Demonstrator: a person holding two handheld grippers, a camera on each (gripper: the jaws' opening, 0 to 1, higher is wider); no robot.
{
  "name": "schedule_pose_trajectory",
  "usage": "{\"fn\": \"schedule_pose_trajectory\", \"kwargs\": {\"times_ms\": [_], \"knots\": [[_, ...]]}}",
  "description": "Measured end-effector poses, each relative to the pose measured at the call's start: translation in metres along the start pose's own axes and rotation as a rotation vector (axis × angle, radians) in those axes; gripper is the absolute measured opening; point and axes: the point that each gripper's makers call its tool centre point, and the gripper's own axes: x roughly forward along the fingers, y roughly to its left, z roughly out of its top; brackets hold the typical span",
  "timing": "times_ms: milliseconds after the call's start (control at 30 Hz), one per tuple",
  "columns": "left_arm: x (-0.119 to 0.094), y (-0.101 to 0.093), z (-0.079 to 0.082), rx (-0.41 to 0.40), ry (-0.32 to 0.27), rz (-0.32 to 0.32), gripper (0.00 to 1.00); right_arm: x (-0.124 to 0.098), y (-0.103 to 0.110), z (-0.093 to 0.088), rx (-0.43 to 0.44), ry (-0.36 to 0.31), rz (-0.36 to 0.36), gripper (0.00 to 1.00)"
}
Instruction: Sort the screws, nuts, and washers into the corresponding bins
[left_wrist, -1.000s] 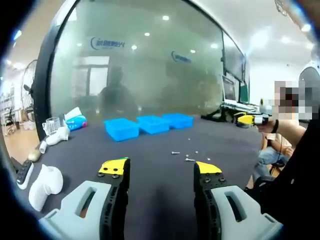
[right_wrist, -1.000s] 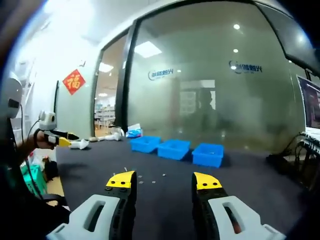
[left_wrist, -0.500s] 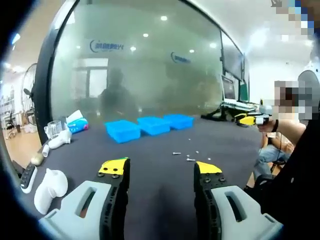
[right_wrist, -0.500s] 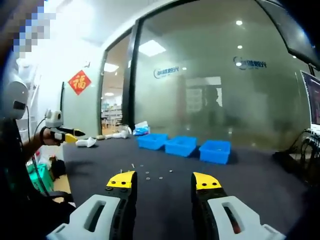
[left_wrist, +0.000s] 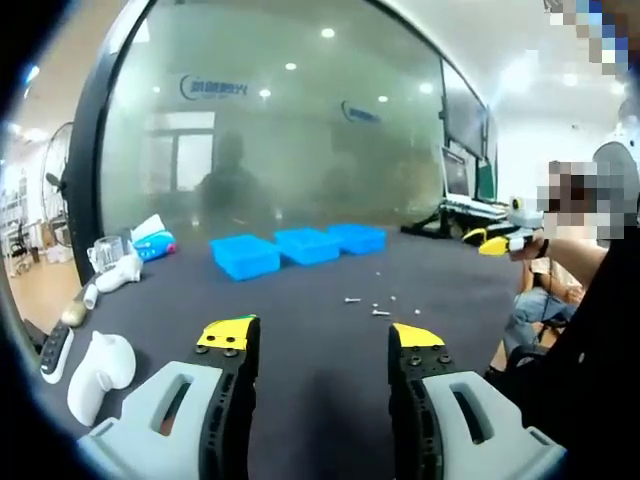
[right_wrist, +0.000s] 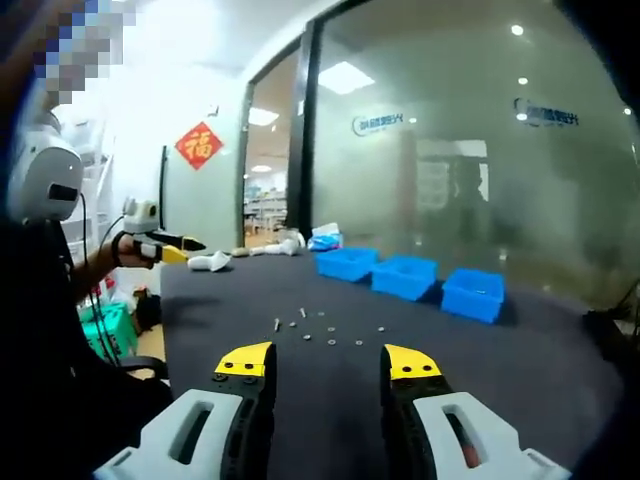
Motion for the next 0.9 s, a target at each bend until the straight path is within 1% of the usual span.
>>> {"fn": "schedule_pose_trajectory", "kwargs": {"times_ms": [200,333,433,500,667,833,900], "knots": [[-0.002,0.003,0.001,0.002,-0.003,0.007,0.50,0.005,0.007,0.001,-0.025,0.017,0.029,0.38],[-0.002,0.001,-0.001,0.002,0.000,0.002,0.50,0.010,0.009,0.005,-0.030,0.026,0.045,0.38],[-0.001,0.000,-0.001,0.000,0.000,0.000,0.50,0.014,0.008,0.004,-0.045,0.054,0.047,0.37],[-0.001,0.000,-0.002,-0.003,0.000,-0.002,0.50,0.017,0.008,0.007,-0.053,0.054,0.055,0.37],[0.000,-0.001,-0.005,-0.006,0.005,-0.006,0.50,0.028,0.010,0.011,-0.070,0.071,0.075,0.36],[0.001,-0.001,-0.006,-0.011,0.004,-0.008,0.50,0.045,0.016,0.012,-0.088,0.108,0.117,0.36],[0.001,-0.002,-0.008,-0.012,0.008,-0.011,0.50,0.053,0.020,0.011,-0.100,0.133,0.137,0.36]]}}
